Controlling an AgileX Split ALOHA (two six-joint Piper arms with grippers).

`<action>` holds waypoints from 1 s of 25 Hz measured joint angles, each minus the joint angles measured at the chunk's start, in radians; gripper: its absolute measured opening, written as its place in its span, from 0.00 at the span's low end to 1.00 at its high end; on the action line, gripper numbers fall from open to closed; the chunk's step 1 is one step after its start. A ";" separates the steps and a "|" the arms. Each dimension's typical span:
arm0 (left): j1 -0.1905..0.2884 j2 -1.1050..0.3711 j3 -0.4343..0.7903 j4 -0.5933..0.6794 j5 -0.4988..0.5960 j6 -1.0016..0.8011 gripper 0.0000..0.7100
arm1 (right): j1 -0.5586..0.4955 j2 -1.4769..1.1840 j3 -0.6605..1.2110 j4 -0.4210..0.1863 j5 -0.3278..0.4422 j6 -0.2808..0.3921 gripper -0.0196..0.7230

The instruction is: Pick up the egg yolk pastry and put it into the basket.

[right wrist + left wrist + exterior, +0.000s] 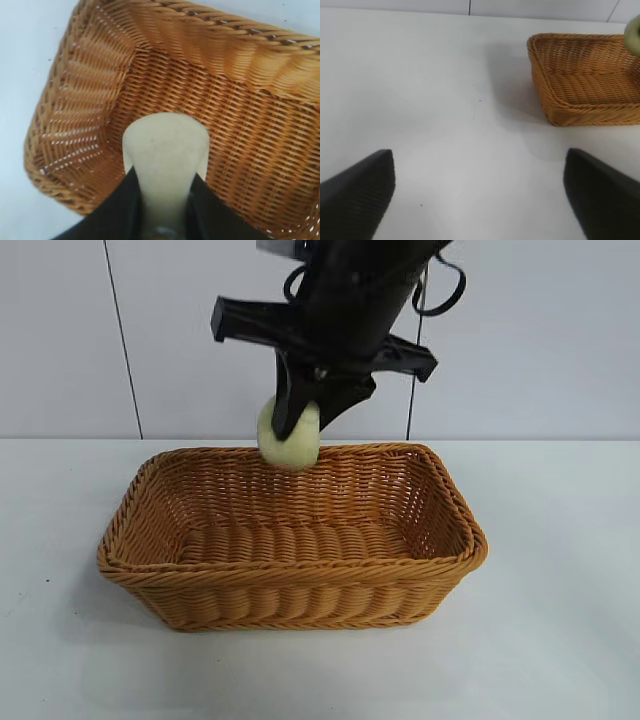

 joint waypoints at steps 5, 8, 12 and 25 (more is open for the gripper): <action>0.000 0.000 0.000 0.000 0.000 0.000 0.95 | 0.000 0.124 0.000 -0.002 -0.009 0.012 0.21; 0.000 0.000 0.000 0.000 0.000 0.000 0.95 | 0.000 0.162 0.000 -0.003 -0.016 0.012 0.21; 0.000 0.000 0.000 0.000 0.000 0.000 0.95 | 0.000 0.167 0.000 -0.003 -0.033 0.012 0.23; 0.000 0.000 0.000 0.000 0.000 0.000 0.95 | 0.000 0.135 -0.056 -0.020 0.072 0.012 0.95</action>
